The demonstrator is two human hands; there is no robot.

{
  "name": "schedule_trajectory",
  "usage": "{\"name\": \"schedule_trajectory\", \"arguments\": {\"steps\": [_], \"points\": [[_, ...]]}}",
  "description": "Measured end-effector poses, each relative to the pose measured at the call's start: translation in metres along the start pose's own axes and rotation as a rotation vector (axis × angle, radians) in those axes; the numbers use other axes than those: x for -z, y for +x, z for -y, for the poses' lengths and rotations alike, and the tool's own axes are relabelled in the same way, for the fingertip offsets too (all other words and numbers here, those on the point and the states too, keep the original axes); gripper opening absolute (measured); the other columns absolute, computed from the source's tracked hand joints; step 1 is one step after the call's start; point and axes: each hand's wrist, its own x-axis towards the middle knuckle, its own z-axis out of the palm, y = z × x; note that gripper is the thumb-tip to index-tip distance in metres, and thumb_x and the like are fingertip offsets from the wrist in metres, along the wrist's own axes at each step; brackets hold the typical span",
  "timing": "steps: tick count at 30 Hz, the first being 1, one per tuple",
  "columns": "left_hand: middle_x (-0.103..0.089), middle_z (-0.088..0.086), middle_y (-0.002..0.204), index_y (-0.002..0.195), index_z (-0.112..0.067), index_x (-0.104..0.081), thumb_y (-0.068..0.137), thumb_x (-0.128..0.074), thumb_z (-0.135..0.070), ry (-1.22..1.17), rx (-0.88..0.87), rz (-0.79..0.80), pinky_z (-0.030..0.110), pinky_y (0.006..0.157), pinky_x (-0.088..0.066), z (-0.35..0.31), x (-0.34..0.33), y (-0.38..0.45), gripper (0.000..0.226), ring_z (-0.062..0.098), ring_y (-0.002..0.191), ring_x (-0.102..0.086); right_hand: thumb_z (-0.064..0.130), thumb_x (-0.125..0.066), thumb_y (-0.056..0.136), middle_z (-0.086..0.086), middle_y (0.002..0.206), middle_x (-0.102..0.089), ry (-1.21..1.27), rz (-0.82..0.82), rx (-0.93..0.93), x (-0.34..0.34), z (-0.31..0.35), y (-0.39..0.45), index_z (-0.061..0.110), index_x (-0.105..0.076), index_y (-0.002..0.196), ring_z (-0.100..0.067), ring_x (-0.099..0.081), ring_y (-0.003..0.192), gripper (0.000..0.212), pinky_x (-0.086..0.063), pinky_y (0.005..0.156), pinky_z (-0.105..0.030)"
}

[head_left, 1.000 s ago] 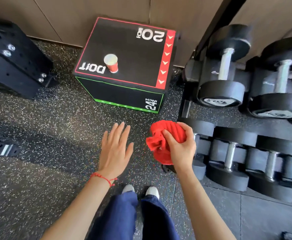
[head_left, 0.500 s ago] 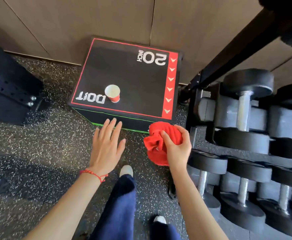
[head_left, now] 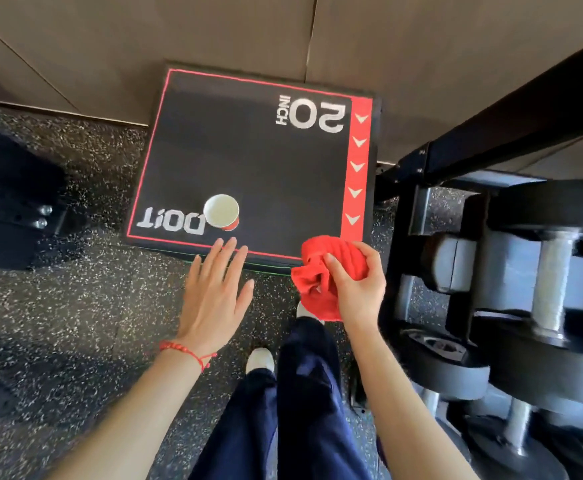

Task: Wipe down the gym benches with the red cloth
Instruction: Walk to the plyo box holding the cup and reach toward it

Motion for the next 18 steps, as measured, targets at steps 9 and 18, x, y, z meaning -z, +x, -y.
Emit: {"name": "schedule_trajectory", "arguments": {"steps": [9,18], "points": [[-0.047,0.023,0.136,0.126,0.004,-0.053,0.088,-0.035,-0.030,-0.038,0.011,0.016,0.060,0.098,-0.037,-0.009,-0.061,0.091,0.054,0.040,0.127,-0.043,0.023,-0.080,0.067,0.022,0.094,-0.061,-0.001,0.088,-0.010,-0.042,-0.053,0.101,0.028,-0.060,0.098,0.011,-0.053,0.090,0.037,-0.036,0.081,-0.003],[-0.047,0.023,0.136,0.126,0.005,-0.052,0.090,-0.034,-0.029,-0.063,0.049,0.036,0.059,0.099,-0.035,-0.006,-0.128,0.169,0.053,0.039,0.128,-0.041,0.017,-0.080,0.068,0.018,0.100,-0.060,0.026,0.174,-0.019,-0.078,-0.109,0.176,0.024,-0.060,0.101,0.010,-0.053,0.093,0.039,-0.036,0.083,-0.004]]}}
